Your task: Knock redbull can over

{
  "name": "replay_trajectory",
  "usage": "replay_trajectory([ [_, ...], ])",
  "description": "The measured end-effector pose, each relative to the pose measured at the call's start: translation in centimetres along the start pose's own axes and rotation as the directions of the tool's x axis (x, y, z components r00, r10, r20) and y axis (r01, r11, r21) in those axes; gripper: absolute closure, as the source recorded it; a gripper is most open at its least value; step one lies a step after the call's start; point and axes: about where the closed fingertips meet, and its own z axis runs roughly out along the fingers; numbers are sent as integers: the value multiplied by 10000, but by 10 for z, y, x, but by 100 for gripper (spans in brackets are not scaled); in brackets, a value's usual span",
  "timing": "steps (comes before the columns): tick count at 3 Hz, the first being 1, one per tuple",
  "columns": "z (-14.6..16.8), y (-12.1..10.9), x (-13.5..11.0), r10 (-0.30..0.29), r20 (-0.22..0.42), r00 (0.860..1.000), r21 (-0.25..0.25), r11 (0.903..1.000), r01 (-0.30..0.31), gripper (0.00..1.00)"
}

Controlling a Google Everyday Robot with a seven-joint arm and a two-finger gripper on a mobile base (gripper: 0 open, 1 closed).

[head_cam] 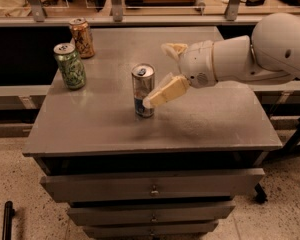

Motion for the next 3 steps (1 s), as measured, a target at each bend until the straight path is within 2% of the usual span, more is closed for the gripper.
replay_trajectory([
  [1,6,12,-3,165,626,9979,-362,9992,-143,0],
  [2,12,24,-10,236,951,9952,-565,9982,-183,0],
  [3,15,33,-11,617,1245,9903,-436,9974,-566,0],
])
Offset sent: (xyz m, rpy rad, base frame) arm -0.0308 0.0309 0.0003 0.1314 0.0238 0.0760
